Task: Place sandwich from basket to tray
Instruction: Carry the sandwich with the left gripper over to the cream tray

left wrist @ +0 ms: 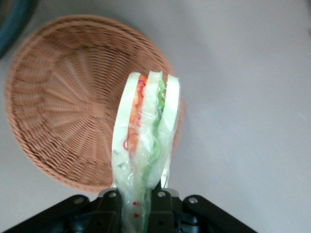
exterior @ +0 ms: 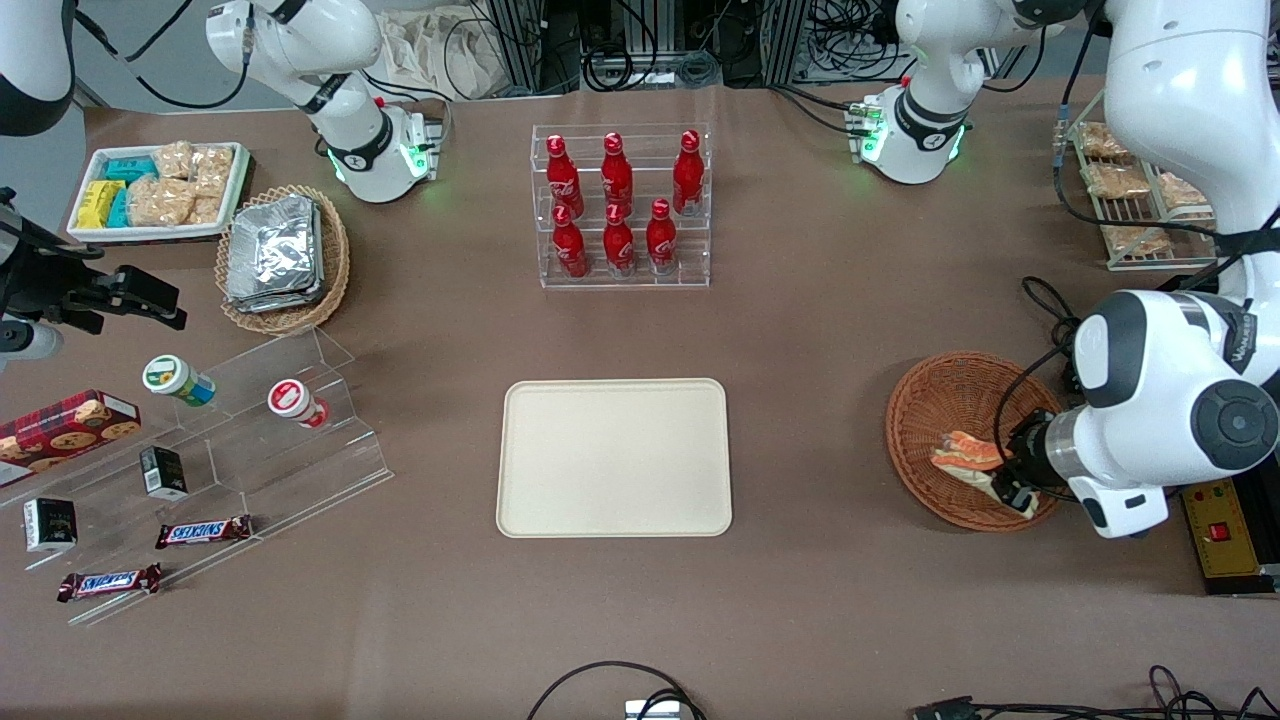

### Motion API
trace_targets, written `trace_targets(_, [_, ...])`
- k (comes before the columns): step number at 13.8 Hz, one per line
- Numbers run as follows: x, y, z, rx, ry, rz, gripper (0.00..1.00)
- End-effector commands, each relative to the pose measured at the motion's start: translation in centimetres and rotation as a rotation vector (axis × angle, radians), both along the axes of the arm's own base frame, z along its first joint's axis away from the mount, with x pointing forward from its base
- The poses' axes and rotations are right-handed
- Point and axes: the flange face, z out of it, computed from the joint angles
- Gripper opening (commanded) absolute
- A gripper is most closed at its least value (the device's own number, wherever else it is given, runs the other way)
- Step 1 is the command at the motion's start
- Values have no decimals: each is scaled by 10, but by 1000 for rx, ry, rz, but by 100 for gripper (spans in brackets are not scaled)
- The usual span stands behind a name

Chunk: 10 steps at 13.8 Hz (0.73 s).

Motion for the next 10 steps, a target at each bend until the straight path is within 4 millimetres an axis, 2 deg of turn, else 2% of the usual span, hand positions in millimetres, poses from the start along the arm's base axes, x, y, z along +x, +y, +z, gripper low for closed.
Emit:
trace_targets(1, [-2, -53, 35, -74, -39, -182, 1])
trace_targets(2, [-7, -83, 41, -113, -55, -245, 1])
trace_targets(3, [-8, -105, 57, -144, -80, -278, 0])
trace_targets(4, [-7, -115, 62, -158, -86, -300, 0])
trace_targets(5, [-10, -131, 52, -177, -71, -324, 0])
trace_targets(6, [-13, -145, 50, -197, -70, -351, 0])
trace_targets(8, [-27, -192, 46, -213, -59, -423, 0])
trace_targets(10, [-41, -218, 45, -187, -44, -476, 0])
